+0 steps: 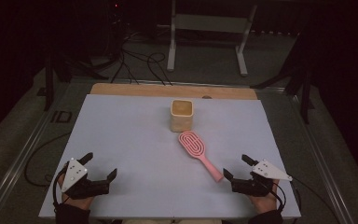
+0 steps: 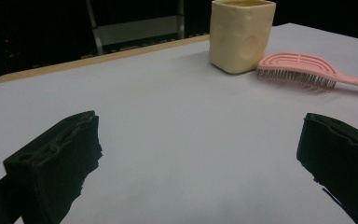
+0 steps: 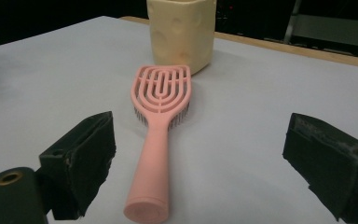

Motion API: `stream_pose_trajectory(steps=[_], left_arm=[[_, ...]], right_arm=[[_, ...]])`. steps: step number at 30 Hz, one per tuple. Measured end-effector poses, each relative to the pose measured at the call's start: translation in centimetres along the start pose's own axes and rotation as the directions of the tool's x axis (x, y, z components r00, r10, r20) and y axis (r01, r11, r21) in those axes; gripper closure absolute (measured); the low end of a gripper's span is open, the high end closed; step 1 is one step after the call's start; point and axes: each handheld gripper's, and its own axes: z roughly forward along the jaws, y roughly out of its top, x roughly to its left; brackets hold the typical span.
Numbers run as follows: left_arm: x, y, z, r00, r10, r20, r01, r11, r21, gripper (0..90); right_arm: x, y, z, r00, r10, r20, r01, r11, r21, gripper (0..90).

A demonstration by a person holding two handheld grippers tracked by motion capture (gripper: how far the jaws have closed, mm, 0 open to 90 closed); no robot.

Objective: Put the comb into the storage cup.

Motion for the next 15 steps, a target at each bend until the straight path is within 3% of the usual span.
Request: stream_pose_trajectory(steps=[15], left_arm=[[-0.22, -0.22, 0.67, 0.9998, 0.002, 0.02, -0.002, 0.9998, 0.019, 0.0]], right_arm=[[-0.76, 0.04, 0.09, 0.9988, 0.049, 0.001, -0.049, 0.9983, 0.032, 9.2]])
